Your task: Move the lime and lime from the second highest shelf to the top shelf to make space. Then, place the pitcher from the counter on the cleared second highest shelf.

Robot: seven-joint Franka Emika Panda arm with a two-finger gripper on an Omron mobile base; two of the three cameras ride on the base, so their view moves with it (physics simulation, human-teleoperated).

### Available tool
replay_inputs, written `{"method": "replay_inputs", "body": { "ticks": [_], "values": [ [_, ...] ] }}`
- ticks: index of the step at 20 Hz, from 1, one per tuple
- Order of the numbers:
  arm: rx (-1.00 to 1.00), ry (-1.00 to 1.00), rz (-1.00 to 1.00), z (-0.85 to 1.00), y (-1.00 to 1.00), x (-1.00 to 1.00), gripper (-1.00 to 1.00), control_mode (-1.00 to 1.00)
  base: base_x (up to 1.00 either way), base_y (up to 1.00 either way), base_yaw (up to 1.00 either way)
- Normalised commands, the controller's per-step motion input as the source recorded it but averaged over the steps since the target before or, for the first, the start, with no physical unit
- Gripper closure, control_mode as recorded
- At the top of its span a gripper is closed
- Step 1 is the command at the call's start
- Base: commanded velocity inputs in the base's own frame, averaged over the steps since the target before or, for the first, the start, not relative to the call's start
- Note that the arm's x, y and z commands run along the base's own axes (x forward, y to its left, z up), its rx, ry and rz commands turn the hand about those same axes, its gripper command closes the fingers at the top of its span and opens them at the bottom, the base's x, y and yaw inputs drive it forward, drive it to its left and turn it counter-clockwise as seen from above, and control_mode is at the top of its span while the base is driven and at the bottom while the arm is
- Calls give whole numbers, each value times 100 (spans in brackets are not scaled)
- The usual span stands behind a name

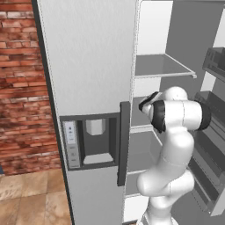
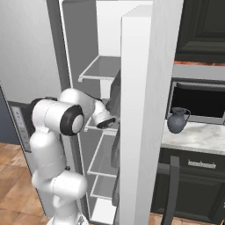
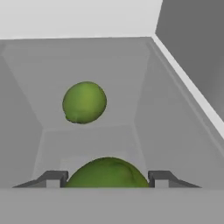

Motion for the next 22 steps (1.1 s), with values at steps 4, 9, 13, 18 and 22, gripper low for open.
{"method": "replay_inputs", "body": {
  "ticks": [4,9,13,18,22],
  "values": [
    [0,0,0,92,20,-66,100,-100,0,0,0],
    [-2,2,4,100,17,-80,100,-100,0,0,0],
    [-7,7,11,100,38,-74,100,-100,0,0,0],
    [-7,4,10,100,35,-60,100,-100,0,0,0],
    [-1,2,7,100,10,-58,100,-100,0,0,0]
  ]
}}
